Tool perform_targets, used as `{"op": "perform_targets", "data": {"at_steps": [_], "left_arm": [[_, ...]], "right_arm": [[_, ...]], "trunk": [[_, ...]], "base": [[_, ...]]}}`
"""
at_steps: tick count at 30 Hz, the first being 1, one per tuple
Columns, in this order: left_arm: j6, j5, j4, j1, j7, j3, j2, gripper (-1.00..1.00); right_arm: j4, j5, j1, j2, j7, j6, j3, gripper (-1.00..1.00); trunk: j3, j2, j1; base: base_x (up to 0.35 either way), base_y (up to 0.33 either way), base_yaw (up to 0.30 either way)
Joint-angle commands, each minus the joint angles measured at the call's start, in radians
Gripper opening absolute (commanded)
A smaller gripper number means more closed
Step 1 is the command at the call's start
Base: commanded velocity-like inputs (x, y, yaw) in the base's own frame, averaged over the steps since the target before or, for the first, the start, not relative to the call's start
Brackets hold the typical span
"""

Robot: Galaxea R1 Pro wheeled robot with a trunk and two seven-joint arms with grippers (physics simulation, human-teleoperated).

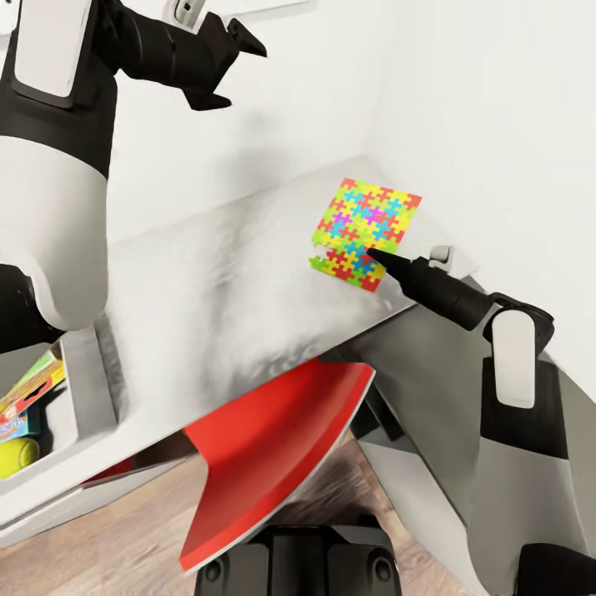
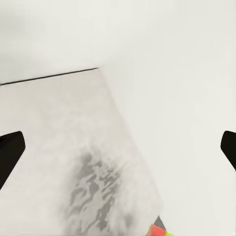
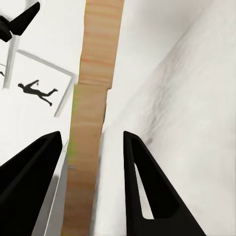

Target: Put all the toys in the child's room - the three board games (two on the bed and one on the table), the two jigsaw puzzles on the table, and the tennis ball on the table - inside the toy box on the table in the child's room.

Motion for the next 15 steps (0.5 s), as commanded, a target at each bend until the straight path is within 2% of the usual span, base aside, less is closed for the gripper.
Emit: {"op": "perform_targets", "data": {"at_steps": [1, 15], "left_arm": [[0.001, 0.010, 0.000, -0.004, 0.010, -0.001, 0.000, 1.00], [0.001, 0.011, 0.022, -0.041, 0.010, -0.002, 0.000, 1.00]], "right_arm": [[0.000, 0.008, -0.003, 0.001, 0.006, 0.005, -0.002, -1.00], [0.000, 0.007, -0.025, 0.001, -0.008, 0.005, -0.002, -1.00]], "trunk": [[-0.001, -0.002, 0.001], [-0.001, -0.002, 0.001]], "base": [[-0.009, -0.003, 0.280], [-0.002, -0.001, 0.288]]}}
